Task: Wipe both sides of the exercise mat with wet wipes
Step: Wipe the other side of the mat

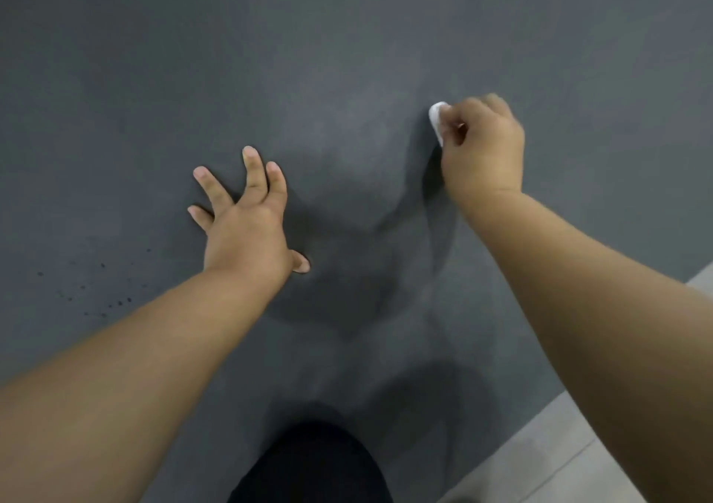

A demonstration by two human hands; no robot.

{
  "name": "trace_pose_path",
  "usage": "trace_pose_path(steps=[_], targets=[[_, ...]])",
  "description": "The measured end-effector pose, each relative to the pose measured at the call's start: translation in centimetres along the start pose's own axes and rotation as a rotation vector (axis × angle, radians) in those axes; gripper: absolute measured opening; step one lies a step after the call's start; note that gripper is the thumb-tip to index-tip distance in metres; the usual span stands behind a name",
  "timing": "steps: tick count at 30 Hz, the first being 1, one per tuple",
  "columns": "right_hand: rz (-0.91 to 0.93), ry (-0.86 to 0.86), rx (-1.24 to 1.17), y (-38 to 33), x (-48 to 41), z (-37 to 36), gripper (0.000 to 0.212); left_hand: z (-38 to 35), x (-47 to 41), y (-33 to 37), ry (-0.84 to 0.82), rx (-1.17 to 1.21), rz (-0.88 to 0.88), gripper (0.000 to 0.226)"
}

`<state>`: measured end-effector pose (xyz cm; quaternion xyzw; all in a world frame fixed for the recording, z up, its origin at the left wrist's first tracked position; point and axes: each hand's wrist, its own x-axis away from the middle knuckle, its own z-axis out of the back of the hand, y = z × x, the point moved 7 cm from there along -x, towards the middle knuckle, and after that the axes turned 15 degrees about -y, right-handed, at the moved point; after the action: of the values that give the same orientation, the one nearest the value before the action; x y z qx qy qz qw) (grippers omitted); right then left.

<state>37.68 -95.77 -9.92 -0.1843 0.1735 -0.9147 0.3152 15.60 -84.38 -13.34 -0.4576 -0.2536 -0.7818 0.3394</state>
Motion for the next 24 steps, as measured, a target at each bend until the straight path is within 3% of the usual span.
trace_pose_path(steps=[2,5,8,11,13,17,20,24], targets=[[-0.115,0.001,-0.003,0.9,-1.1,0.2,0.024,0.0,-0.1,-0.1,-0.004,0.013,-0.003,0.119],[-0.090,0.031,-0.002,-0.3,-0.2,-0.4,0.013,0.0,0.0,-0.1,-0.001,0.038,-0.003,0.119],[0.203,-0.084,-0.001,-3.9,2.7,-2.9,0.009,0.1,0.0,0.0,0.010,0.061,-0.005,0.120],[0.523,-0.374,0.049,-7.0,6.6,-6.2,0.029,0.1,0.2,-0.2,0.022,0.099,-0.011,0.121],[0.584,-0.445,0.143,-6.5,6.7,-6.1,0.032,0.1,0.4,-0.4,0.047,0.126,-0.017,0.121],[0.336,-0.306,0.270,-0.5,1.8,-0.5,0.014,0.0,0.8,-0.8,0.101,0.173,-0.013,0.122],[0.079,-0.241,0.300,6.9,-0.1,4.6,0.022,0.0,1.2,-0.5,0.141,0.178,0.024,0.120],[-0.007,-0.194,0.269,14.7,4.0,6.9,0.020,-0.4,2.5,1.4,0.194,0.126,0.088,0.100]])
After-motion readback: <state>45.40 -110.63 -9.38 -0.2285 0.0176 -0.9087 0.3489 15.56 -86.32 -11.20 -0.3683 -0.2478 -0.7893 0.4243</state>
